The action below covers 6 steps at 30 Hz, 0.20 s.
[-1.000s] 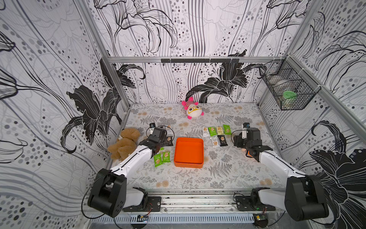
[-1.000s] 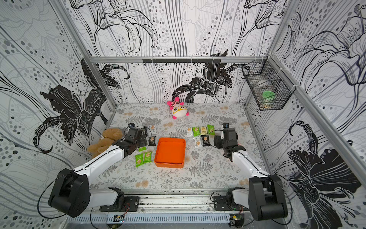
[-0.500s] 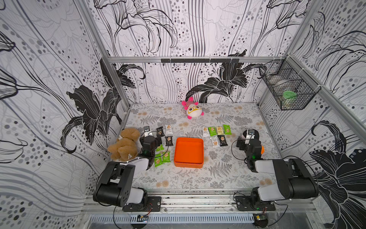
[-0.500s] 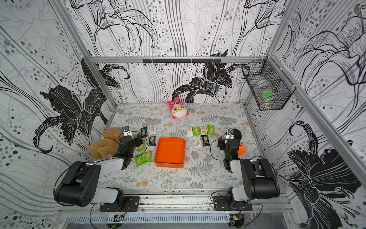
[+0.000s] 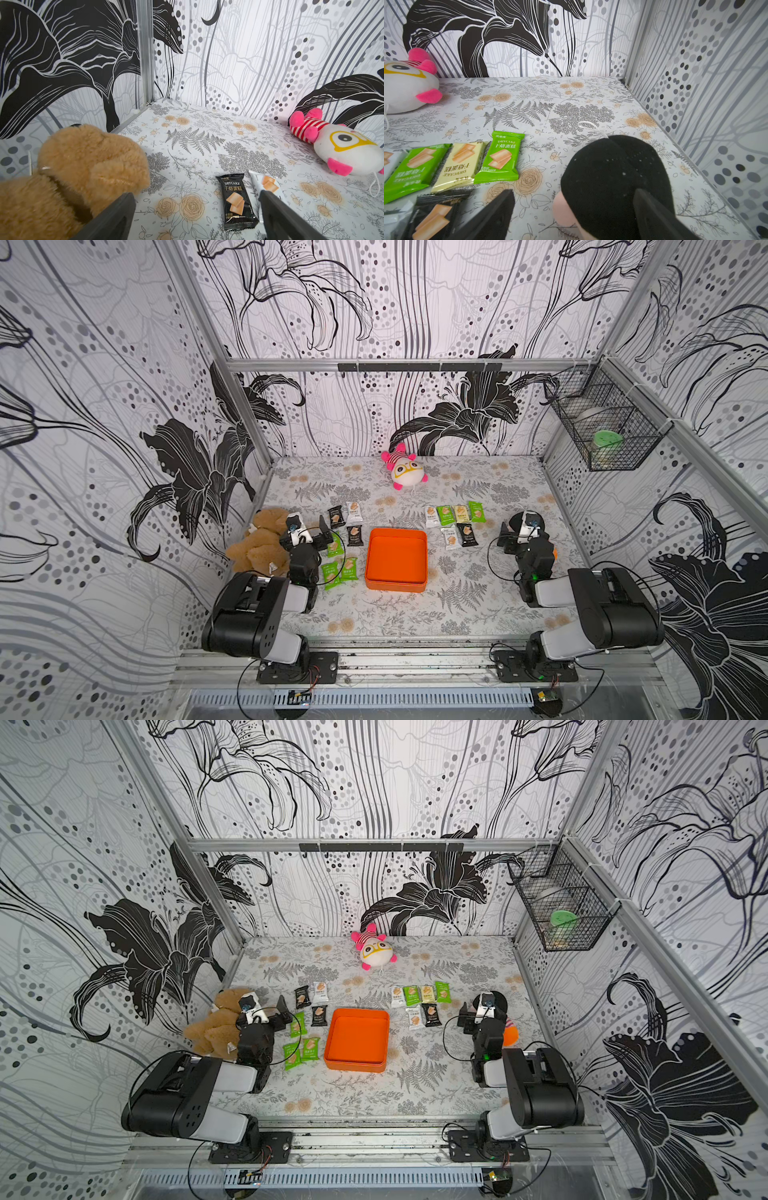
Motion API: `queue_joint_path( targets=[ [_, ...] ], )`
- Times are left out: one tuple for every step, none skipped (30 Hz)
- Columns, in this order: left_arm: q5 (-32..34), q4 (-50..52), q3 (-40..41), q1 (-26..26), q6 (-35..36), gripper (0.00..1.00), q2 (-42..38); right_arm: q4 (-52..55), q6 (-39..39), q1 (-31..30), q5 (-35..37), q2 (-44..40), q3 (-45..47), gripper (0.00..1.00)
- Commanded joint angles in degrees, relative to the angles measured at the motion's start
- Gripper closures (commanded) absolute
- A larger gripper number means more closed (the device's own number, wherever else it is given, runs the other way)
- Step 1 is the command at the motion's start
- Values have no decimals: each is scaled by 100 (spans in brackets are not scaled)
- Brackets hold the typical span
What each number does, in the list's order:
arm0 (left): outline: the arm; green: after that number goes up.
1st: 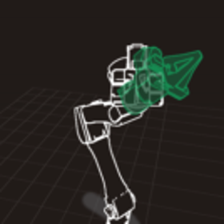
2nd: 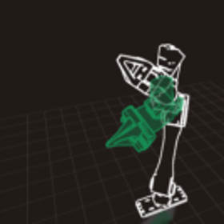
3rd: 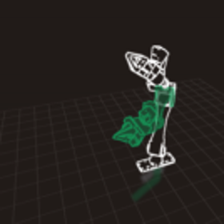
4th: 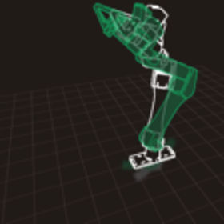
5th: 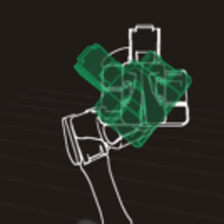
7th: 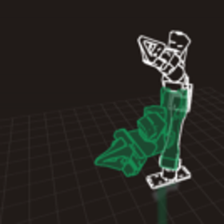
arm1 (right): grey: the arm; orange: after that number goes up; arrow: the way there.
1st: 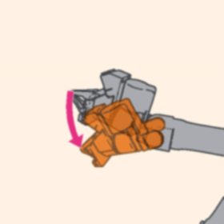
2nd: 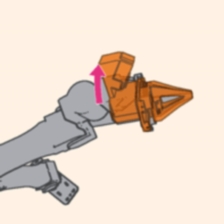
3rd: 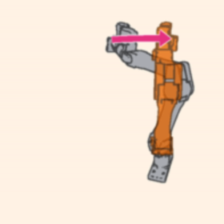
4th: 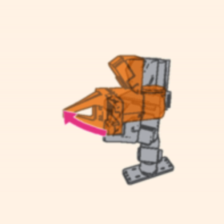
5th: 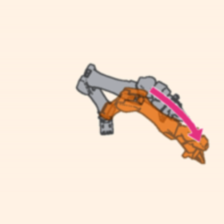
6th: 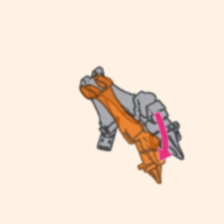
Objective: Take the cookies out of the storage box
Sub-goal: Reset both arms
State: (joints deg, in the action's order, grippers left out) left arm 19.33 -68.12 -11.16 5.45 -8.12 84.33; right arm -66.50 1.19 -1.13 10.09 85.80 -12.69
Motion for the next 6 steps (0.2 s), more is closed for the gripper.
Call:
queue_joint_path(
  targets=[
    [-9, -359, 18, -18, 61, 3, 3, -155, 104, 41, -103, 18, -6, 5],
    [-25, -363, 5, -18, 62, 3, 4, -177, 107, 38, -104, 24, -6, 5],
    [-29, -352, -1, -18, 64, 3, 13, -155, 107, 42, -105, 18, -5, 5],
    [-30, -356, -6, -19, 65, 3, 14, -172, 108, 41, -108, 20, -2, 5],
    [-29, -354, -5, -18, 57, 3, 15, -179, 109, 38, -104, 17, 3, 5],
    [-33, -355, 7, -18, 56, 13, 8, -188, 110, 41, -103, 23, 3, 5]
  ],
)
